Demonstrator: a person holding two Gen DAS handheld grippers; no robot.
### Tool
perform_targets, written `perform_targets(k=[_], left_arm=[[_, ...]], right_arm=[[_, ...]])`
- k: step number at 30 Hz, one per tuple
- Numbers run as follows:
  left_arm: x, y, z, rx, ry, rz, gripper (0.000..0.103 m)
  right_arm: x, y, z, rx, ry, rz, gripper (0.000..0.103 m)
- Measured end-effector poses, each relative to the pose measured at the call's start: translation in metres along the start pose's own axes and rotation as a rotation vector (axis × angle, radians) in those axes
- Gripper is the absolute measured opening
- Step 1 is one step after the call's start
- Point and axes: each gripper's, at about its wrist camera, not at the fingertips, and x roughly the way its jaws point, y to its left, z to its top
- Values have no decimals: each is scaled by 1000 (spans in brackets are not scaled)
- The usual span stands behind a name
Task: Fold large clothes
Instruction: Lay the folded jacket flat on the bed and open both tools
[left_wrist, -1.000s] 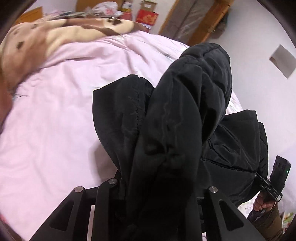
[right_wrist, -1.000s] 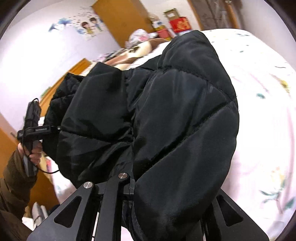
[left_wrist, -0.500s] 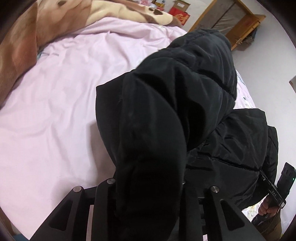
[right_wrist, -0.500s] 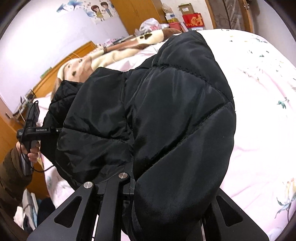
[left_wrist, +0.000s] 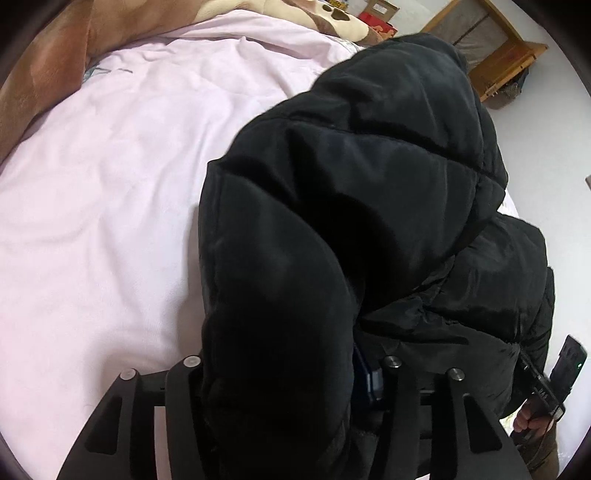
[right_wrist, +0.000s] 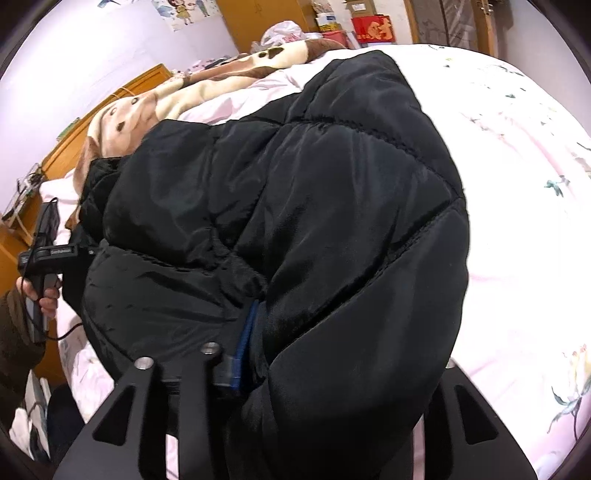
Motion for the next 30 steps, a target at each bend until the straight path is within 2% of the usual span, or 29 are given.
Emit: perform_targets(k=[2,4,7,10,11,14,15,16,17,18,20,23,26,30], left_arm=[[0,2,2,-10,-3,6,60],[-5,7,0,-15,-13,0,60],[-21,12,1,-28,-46,3,60],[-48,22,5,-53,-113,11,60],[-64,20,7,-49,-163,19,61],[-95,8,13,-44,-273,73,61],[-102,7,11,-31,-306,70,61],[-104,1,12,-18,-324,46,61],[-103,-8,11,12,-312,17,61],[-95,-21,13,58,-285,19,61],[-71,-46,22,132,-232,65,61],[-31,-49,31,142,-175,102,61],[19,-17,54,95,-134,133,61],[38,-3,59,37,-111,132,64]], right_arm=[[-6,-5,-9,3,5,-8,49],[-12,-8,-11,23,15,-28,57],[-27,-6,-6,40,35,-46,61],[-55,-3,-1,22,-13,-93,72],[-64,-2,2,14,-32,-132,72],[-97,7,12,-5,-173,-343,72],[-104,11,15,-5,-212,-369,72],[-109,17,17,-10,-246,-356,72],[-109,24,20,-24,-266,-298,72],[-103,32,24,-53,-257,-220,72],[-79,42,31,-99,-192,-180,72],[-25,34,45,-80,-60,-213,72],[8,25,57,-45,21,-254,72],[29,5,72,48,62,-258,72]])
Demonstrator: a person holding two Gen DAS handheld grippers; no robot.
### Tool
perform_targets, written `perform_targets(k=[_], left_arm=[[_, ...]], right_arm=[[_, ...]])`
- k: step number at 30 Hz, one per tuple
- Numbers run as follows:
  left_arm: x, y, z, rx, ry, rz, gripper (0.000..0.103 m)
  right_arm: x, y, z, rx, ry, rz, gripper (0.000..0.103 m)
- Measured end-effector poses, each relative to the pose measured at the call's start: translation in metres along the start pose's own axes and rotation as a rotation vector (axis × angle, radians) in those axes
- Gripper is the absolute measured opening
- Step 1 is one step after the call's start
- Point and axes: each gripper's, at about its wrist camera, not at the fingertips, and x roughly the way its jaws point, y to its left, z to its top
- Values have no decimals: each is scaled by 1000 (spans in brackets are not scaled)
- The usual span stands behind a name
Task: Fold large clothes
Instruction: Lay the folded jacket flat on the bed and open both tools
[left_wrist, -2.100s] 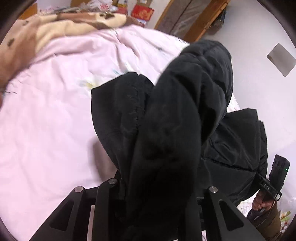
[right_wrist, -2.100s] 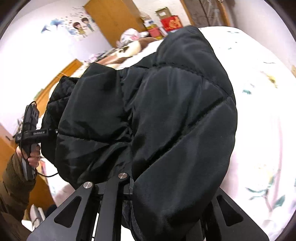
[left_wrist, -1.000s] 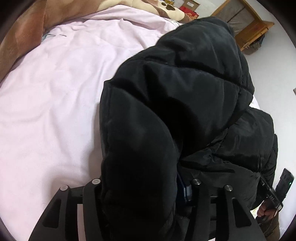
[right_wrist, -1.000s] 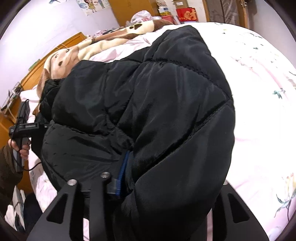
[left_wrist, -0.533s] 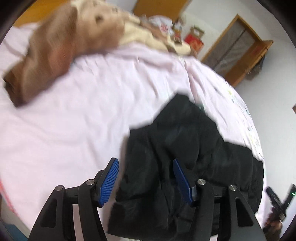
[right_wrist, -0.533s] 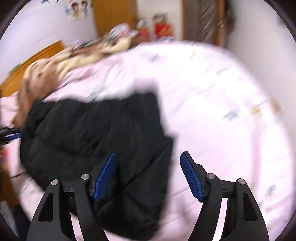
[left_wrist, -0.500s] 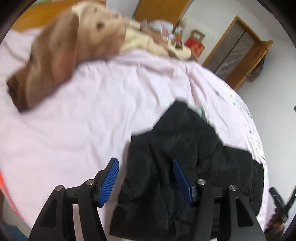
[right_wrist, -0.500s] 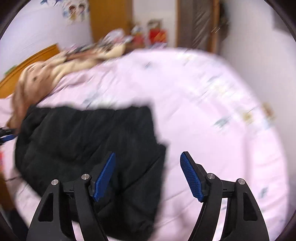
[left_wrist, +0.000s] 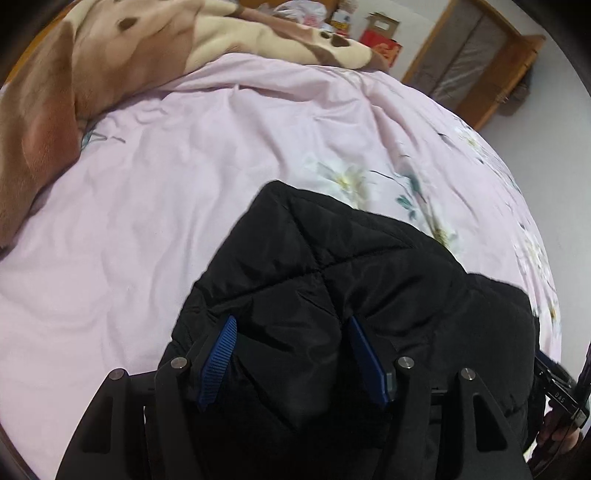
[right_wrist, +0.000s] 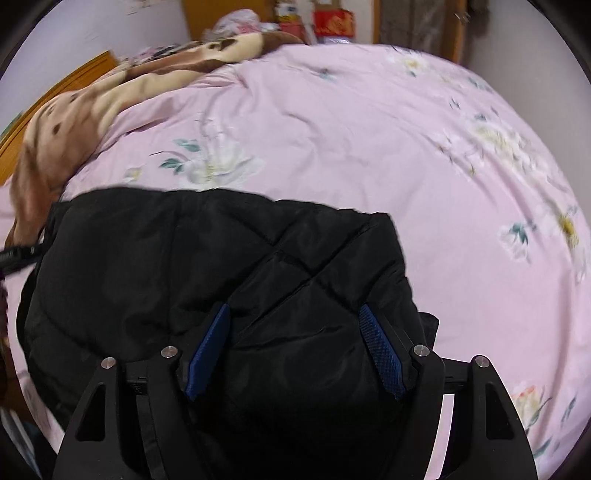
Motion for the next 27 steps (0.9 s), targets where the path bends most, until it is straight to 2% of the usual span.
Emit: perform_targets(k=[5,9,13,17,20,22,27], left_arm=[[9,2,-2,1,22,23,65],[-11,-5,-15,21,6,62,65],[-44,-13,-27,33,-39,84,65],[-84,-28,-51,75,-85,54,65],[-113,-37,-73,96,-121,55,65],[-133,-41,-91,105,-149,21,65],[-162,-53,-129,135,-174,28,65]], right_arm=[[14,-2,2,56,44,-26,72],[6,2,1,72,52,-49,72],[-29,11,-4,88,-38,-31,73],[-68,28,-17,79,-110,-37,73],[-94,44,-32,51,-144,-46,73],[-110,52,-45,40,-163,-61,73],[-149,74,-83,27,-217,-58,73]])
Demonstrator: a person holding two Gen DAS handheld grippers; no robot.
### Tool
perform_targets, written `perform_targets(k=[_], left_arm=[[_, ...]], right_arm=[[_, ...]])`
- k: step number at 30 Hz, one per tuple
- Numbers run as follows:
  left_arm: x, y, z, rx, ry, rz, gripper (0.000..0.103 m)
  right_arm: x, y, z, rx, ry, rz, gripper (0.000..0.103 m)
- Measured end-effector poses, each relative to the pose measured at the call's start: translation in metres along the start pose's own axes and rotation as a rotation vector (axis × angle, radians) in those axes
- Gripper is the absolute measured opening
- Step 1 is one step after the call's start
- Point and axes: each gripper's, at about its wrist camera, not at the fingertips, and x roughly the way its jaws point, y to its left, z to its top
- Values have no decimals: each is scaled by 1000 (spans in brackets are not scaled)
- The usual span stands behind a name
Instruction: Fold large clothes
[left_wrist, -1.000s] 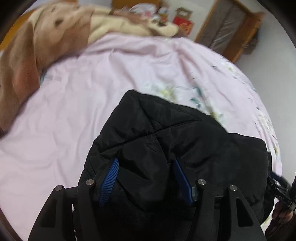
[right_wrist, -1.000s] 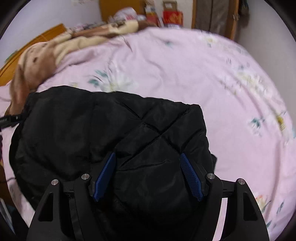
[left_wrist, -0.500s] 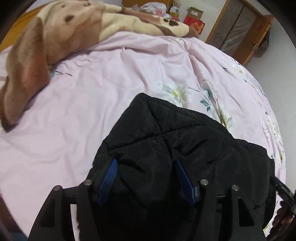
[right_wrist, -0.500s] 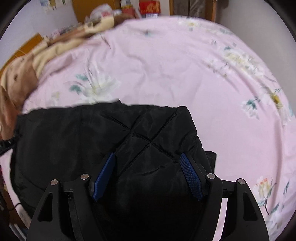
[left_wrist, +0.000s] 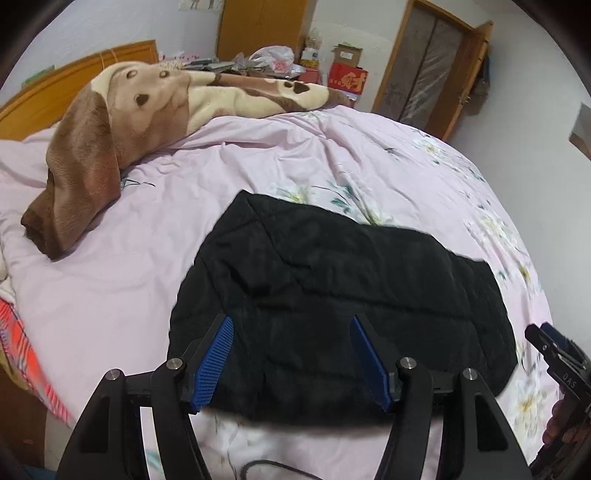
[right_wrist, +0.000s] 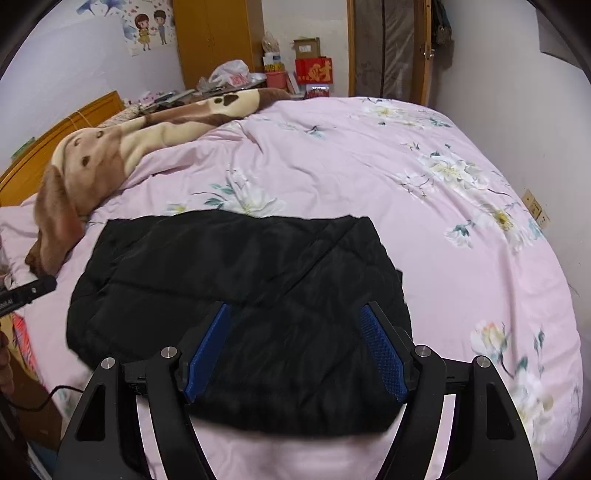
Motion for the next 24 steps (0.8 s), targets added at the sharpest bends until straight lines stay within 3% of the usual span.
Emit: perform_targets(k=[9,13,24], left_arm=[[-48,-28,-60,44,-41,40,66],[-66,-44,-83,76,-76,36,76],[-98,-73,-112,141,-144,52,76]], right_arm=[[-68,21,-44,-3,-81,-68,75],[-90,27,-63,31,-100,-88,77],[-123,49,-89,4,-148,-115,77]])
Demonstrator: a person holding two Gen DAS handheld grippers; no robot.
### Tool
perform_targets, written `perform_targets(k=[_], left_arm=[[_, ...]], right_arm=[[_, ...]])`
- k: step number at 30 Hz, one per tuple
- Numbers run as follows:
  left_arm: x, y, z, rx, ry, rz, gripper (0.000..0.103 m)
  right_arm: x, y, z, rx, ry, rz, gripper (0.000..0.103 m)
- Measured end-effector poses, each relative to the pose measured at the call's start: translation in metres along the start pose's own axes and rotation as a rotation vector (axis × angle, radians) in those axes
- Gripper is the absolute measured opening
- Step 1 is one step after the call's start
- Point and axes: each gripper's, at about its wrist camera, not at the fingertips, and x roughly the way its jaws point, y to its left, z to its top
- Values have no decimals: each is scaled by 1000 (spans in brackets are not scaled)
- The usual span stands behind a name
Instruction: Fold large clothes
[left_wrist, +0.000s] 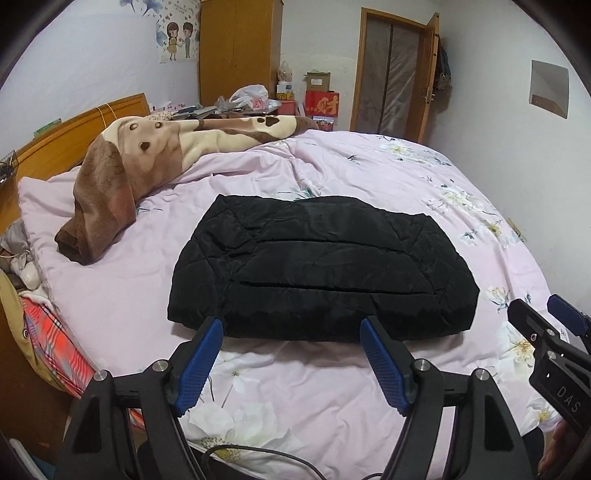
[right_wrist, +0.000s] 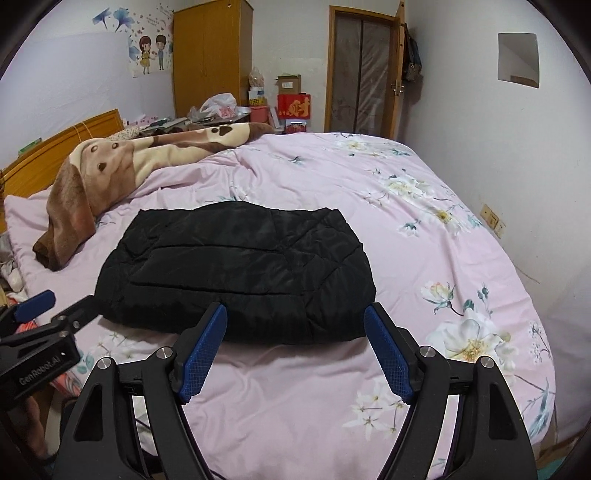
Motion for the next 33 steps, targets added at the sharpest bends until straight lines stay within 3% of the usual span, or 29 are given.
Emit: perform_targets(k=[33], left_arm=[[-14,-3,-9,17,-12,31,77]], right_arm=[[-12,8,-12,-17,-17,26,77]])
